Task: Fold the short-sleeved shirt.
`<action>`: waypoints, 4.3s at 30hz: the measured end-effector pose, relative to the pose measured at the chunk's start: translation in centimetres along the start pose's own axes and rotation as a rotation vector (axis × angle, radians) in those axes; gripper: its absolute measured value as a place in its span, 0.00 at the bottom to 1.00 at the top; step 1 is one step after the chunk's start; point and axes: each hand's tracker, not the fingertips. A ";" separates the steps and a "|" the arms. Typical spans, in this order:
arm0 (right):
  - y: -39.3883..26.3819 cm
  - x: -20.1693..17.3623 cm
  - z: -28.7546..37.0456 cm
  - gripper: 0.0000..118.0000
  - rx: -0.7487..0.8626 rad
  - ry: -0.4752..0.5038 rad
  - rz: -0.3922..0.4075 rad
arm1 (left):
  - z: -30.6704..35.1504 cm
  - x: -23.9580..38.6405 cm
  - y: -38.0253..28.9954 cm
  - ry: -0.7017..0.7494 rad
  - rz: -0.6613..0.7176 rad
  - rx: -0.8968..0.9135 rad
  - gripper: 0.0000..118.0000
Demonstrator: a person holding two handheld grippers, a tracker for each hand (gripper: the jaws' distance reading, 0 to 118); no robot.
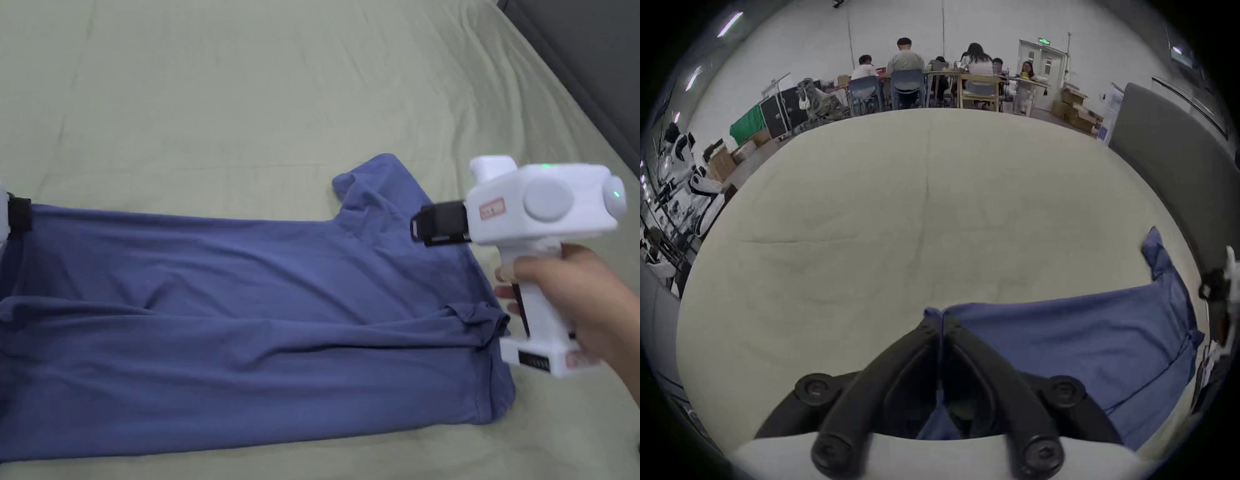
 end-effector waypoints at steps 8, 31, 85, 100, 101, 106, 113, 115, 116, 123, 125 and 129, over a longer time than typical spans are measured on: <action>1.5 1.7 -9.1 0.53 -0.254 -0.136 -0.072 | 0.7 0.4 -0.8 0.022 -0.036 0.020 0.00; -6.1 -1.8 11.1 0.04 -0.113 -0.035 0.225 | 10.2 -1.9 -7.0 0.013 -0.200 0.053 0.00; -18.6 -14.2 15.1 0.02 -0.034 0.103 0.043 | 16.3 -4.9 -17.6 -0.147 0.093 -0.007 0.75; -17.4 -19.1 16.2 0.02 -0.046 0.212 0.028 | 6.7 -3.3 -17.6 -0.251 0.146 -0.155 0.75; -17.4 -19.1 16.2 0.02 -0.049 0.216 0.026 | 6.9 -3.0 -16.8 -0.238 0.156 -0.141 0.75; -17.6 -18.3 15.8 0.02 -0.071 0.201 0.023 | 7.7 -3.6 -17.5 -0.333 0.271 -0.114 0.11; -17.6 -16.8 16.2 0.02 -0.081 0.192 -0.026 | 9.4 -5.9 -18.6 -0.443 0.433 -0.071 0.11; -17.5 -16.8 16.5 0.02 -0.078 0.182 -0.019 | 10.4 -7.1 -18.8 -0.441 0.440 -0.058 0.11; -17.5 -16.8 16.6 0.02 -0.077 0.182 -0.019 | 11.0 -7.6 -18.7 -0.449 0.445 -0.049 0.11; -17.1 -16.9 17.6 0.02 -0.048 0.182 -0.019 | 16.0 -3.7 -16.5 -0.510 0.421 -0.011 0.11; -17.1 -16.8 17.8 0.02 -0.034 0.185 -0.022 | 16.3 -1.5 -15.2 -0.549 0.419 -0.008 0.11; -17.1 -16.4 19.0 0.02 -0.004 0.168 -0.029 | 16.1 4.7 -12.9 -0.635 0.409 -0.006 0.11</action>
